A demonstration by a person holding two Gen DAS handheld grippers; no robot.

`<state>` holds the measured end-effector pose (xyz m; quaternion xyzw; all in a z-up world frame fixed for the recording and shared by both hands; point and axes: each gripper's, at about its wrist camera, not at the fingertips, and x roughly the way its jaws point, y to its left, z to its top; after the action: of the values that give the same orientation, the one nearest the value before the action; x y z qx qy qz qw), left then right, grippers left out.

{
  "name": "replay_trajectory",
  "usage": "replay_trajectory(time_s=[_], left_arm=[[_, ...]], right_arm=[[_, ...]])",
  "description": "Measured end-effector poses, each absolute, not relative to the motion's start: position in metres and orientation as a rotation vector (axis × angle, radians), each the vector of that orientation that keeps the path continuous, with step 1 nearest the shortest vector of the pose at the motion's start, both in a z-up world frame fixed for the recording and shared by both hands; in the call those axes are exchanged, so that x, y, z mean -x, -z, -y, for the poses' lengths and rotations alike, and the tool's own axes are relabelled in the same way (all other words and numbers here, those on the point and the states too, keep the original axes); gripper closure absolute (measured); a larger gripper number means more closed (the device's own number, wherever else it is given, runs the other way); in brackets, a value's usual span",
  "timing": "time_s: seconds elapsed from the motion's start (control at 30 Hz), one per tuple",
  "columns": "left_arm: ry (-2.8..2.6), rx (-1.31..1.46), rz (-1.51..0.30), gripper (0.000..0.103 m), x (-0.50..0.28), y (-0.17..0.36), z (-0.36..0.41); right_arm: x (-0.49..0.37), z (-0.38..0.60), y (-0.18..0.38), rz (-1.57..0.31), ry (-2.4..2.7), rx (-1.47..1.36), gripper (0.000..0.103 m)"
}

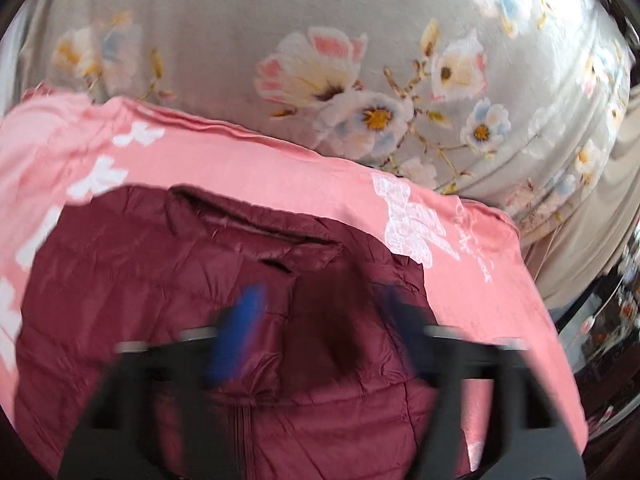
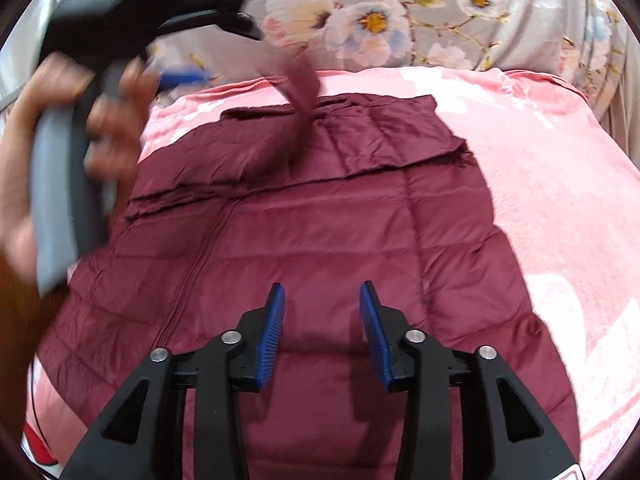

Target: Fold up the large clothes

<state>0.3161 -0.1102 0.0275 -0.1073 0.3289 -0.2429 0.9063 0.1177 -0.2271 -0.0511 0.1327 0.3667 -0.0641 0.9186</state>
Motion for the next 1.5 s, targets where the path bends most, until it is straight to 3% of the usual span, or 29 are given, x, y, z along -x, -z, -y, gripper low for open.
replay_trajectory(time_s=[0.2,0.47,0.67,0.7,0.73,0.8,0.87,1.07,1.2,1.27,1.5], left_arm=[[0.383,0.398,-0.711,0.023,-0.325,-0.008,0.033],[0.131,0.747,-0.814,0.024,-0.360,0.047,-0.111],[0.072,0.847,-0.855,0.027,-0.374,0.079,-0.152],[0.071,0.875,-0.862,0.027,-0.378,0.085,-0.157],[0.076,0.902,-0.869,0.031,-0.382,0.090,-0.160],[0.090,0.957,-0.886,0.039,-0.387,0.100,-0.164],[0.103,1.011,-0.895,0.049,-0.390,0.104,-0.164],[0.121,1.035,-0.843,0.069,-0.388,0.087,-0.162],[0.052,0.973,-0.818,0.064,-0.378,0.069,-0.163],[0.035,0.939,-0.798,0.054,-0.368,0.061,-0.163],[0.174,1.023,-0.889,0.053,-0.362,0.082,-0.139]], right_arm=[[-0.145,0.257,0.033,-0.707,0.145,-0.333,0.045],[-0.215,0.291,0.029,-0.700,0.193,-0.387,0.043],[-0.253,0.305,0.050,-0.764,0.248,-0.413,0.043],[-0.258,0.307,0.054,-0.777,0.244,-0.427,0.047],[-0.262,0.307,0.057,-0.785,0.226,-0.443,0.066],[-0.267,0.304,0.056,-0.794,0.199,-0.446,0.089],[-0.269,0.300,0.044,-0.764,0.178,-0.427,0.099],[-0.263,0.294,-0.030,-0.564,0.122,-0.365,0.101],[-0.269,0.298,-0.060,-0.513,0.103,-0.353,0.101],[-0.272,0.298,-0.065,-0.513,0.095,-0.348,0.101],[-0.273,0.294,-0.075,-0.505,0.088,-0.314,0.101]])
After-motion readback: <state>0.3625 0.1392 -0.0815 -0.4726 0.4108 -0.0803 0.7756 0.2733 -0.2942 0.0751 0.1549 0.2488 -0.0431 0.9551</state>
